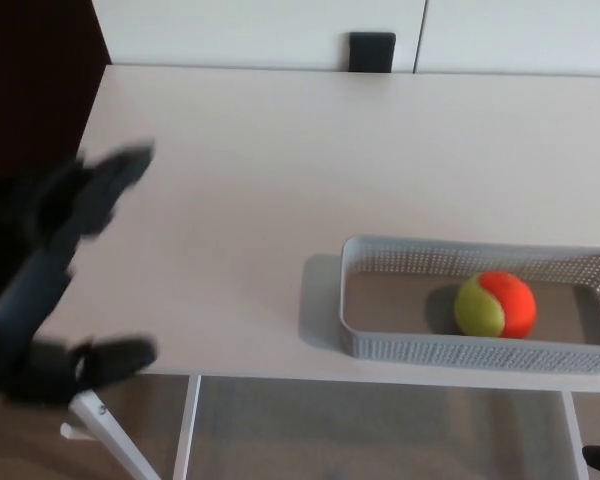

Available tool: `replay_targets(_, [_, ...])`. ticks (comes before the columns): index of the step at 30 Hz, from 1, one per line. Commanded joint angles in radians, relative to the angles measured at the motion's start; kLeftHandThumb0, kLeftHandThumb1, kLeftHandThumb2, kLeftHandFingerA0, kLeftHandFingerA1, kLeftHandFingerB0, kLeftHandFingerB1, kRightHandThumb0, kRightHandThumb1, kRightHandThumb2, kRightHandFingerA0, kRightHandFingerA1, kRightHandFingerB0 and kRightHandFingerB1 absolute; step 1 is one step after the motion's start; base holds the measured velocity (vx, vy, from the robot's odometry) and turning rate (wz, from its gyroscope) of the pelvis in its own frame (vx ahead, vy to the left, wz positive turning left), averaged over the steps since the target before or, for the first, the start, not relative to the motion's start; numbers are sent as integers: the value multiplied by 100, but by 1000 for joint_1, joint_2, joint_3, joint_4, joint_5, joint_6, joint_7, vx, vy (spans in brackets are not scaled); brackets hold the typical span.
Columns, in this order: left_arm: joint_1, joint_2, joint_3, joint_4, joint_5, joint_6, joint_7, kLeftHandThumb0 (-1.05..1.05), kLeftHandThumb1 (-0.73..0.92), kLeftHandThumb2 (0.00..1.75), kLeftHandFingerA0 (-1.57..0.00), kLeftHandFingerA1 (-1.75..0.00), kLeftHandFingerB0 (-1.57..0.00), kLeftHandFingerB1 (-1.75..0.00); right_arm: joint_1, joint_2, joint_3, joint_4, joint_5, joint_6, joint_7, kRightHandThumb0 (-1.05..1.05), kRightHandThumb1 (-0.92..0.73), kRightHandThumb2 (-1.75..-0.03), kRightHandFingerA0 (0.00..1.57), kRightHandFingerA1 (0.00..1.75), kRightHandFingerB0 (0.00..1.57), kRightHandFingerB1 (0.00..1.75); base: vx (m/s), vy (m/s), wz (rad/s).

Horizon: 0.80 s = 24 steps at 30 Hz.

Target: The robot walk towards a table in front and uses its left hand to pickup a tennis ball on the left side and put it in a container on the right hand side

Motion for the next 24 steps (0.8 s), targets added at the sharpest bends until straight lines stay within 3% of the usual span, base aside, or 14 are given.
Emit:
replay_targets(1, [707, -35, 400, 454, -715, -831, -69, -82, 58, 59, -19, -35, -14, -26, 100, -24, -37, 71, 19, -80, 3, -46, -56, -56, 52, 51, 31, 38, 0, 0, 0])
replay_targets(2, [720, -27, 388, 465, -696, -841, -57, -82, 58, 59, -19, -35, -14, -26, 101, -23, -36, 79, 17, -85, 2, -46, -56, -56, 52, 51, 31, 38, 0, 0, 0])
replay_targets(3, [734, -14, 367, 491, -651, -858, -30, -38, 20, 88, -1, -50, 0, -49, 103, -22, -37, 82, 18, -84, 0, -47, -55, -56, 53, 52, 32, 38, 0, 0, 0])
replay_targets(4, [748, -1, 344, 521, -601, -876, 0, -38, 20, 88, -1, -50, 0, -49, 104, -20, -38, 85, 18, -81, -3, -47, -55, -56, 53, 52, 32, 38, 0, 0, 0])
replay_targets(5, [752, 7, 321, 549, -581, -876, 5, -83, 48, 83, -14, -44, -9, -36, 107, -18, -43, 89, 26, -81, 3, -47, -55, -56, 52, 52, 32, 39, 0, 0, 0])
replay_targets(12, [714, 42, 240, 642, -451, -847, 76, -83, 48, 85, -22, -45, -13, -37, 115, -24, -49, 68, 31, -71, 3, -45, -57, -57, 50, 51, 32, 38, 0, 0, 0])
replay_targets(13, [699, 47, 227, 654, -423, -830, 89, -84, 57, 59, -32, -37, -26, -29, 112, -28, -48, 69, 29, -70, 2, -44, -57, -57, 50, 51, 32, 38, 0, 0, 0])
replay_targets(14, [672, 56, 208, 685, -418, -818, 83, -70, 42, 88, -40, -57, -20, -41, 109, -29, -48, 69, 28, -68, 1, -44, -57, -57, 51, 51, 32, 38, 0, 0, 0])
replay_targets(17, [550, 87, 143, 818, -331, -748, 113, -72, 46, 89, -38, -56, -22, -43, 99, -32, -47, 75, 24, -64, -4, -45, -57, -57, 52, 51, 32, 38, 0, 0, 0])
replay_targets(18, [506, 87, 126, 866, -304, -711, 128, -76, 61, 59, -36, -43, -33, -33, 95, -33, -47, 79, 23, -65, -5, -46, -56, -57, 52, 52, 32, 38, 0, 0, 0])
replay_targets(22, [328, 98, 51, 1054, -150, -538, 237, -78, 61, 60, -26, -39, -21, -29, 92, -29, -52, 88, 27, -70, -5, -46, -55, -56, 54, 54, 33, 40, 0, 0, 0])
replay_targets(24, [192, 105, -7, 1190, -69, -413, 300, -68, 60, 58, -19, -39, -15, -28, 99, -29, -49, 94, 21, -83, -9, -46, -55, -57, 54, 53, 34, 40, 0, 0, 0])
